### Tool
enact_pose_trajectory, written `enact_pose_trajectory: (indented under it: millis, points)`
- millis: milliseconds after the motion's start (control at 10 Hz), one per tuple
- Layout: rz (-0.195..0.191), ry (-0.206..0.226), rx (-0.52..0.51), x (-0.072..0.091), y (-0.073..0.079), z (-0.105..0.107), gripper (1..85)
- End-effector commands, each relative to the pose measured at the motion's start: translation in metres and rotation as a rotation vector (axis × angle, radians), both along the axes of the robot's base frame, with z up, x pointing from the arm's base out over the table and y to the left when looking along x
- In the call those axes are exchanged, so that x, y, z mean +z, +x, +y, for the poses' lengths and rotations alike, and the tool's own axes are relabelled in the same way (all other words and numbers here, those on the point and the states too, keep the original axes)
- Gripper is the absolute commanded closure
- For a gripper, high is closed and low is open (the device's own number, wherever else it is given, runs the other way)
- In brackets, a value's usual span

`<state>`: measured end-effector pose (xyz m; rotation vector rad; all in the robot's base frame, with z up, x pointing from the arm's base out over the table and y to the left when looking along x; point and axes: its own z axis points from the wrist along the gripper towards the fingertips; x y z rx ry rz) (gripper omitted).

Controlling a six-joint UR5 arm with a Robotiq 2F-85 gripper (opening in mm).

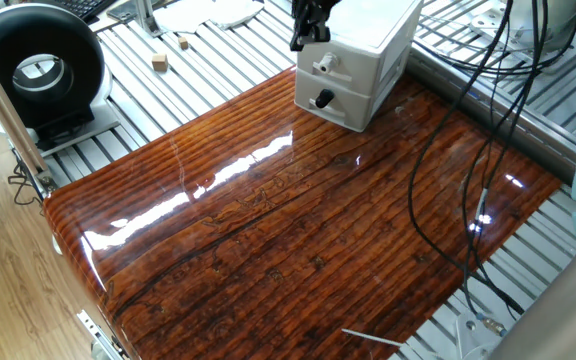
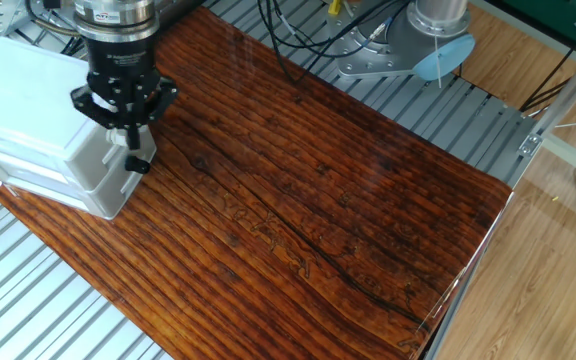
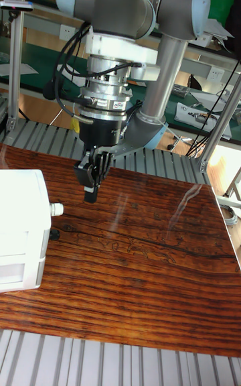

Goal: Grasp the handle and close the drawer

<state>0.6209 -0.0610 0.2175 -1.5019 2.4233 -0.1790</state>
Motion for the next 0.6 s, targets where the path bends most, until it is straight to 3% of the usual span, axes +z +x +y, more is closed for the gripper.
enact_pose_trajectory:
  millis: [0,100,200,300,400,500]
  points:
    - [-0.052,-0.117,0.056,0.009,0.014,-0.021,84.7]
    - [-0.057,-0.142,0.066,0.009,0.015,-0.027,84.7]
    - [-0.037,-0.096,-0.012,0.007,0.01,-0.023,84.7]
    - [0.001,-0.003,-0.202,0.005,0.001,-0.017,84.7]
    - [0.016,0.067,-0.401,0.006,-0.003,-0.015,84.7]
    - [0.023,0.109,-0.547,0.008,-0.006,-0.016,84.7]
